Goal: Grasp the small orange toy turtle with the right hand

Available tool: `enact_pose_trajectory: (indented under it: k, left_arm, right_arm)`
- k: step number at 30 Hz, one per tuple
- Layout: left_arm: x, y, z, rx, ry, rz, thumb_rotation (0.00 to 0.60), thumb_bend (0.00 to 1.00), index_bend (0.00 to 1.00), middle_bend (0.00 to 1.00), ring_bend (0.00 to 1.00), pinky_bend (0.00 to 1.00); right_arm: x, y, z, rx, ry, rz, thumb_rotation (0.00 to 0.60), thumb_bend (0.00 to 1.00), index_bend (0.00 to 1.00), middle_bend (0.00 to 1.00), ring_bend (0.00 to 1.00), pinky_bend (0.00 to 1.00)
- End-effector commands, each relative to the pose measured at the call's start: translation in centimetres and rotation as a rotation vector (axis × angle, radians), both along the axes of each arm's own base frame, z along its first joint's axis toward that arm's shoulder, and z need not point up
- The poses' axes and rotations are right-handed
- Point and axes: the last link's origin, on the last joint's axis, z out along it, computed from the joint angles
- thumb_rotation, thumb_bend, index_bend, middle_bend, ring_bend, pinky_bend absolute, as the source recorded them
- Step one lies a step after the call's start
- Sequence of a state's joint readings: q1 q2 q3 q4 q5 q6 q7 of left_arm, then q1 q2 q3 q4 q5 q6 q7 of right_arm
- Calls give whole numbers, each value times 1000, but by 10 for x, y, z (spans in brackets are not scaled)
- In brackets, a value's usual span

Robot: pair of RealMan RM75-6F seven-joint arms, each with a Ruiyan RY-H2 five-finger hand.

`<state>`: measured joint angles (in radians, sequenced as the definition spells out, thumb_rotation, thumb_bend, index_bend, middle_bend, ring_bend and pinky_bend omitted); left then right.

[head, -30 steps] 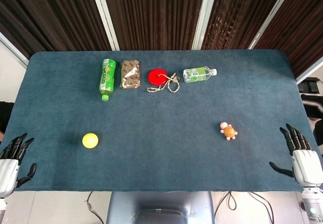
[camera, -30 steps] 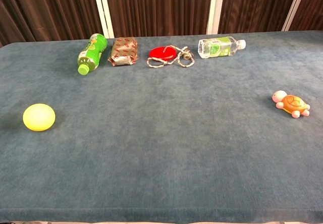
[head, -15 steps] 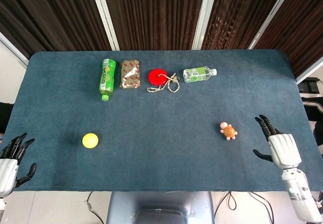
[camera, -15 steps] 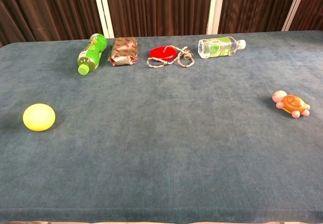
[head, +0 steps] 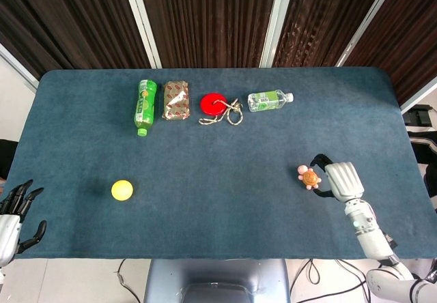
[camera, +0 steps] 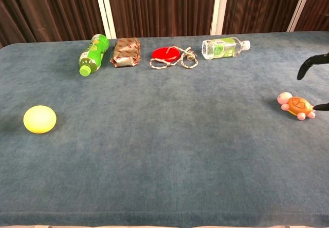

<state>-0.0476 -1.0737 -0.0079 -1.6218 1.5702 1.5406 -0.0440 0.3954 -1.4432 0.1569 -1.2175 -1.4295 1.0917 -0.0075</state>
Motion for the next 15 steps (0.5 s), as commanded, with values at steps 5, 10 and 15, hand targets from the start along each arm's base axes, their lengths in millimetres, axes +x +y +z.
enact_pose_trajectory:
  k: [5,10,15]
  left_arm:
    - [-1,-1,1,4,-7,6,600,417,155,1,41,215]
    - [-1,1,-1,-10,-1,11,600,417,155,2,44,216]
    - [-1,1,-1,-9,-1,18,600,418,155,2,44,217]
  right_arm:
    - [-7,-8,-23,23,15,-30,600,122,513,398,901,1000]
    - [-14,-11,-33,13,29,-49,600,139,529,412,901,1000]
    - [-17,-15,-44,7,20,-52,600,172,571,436,915,1000]
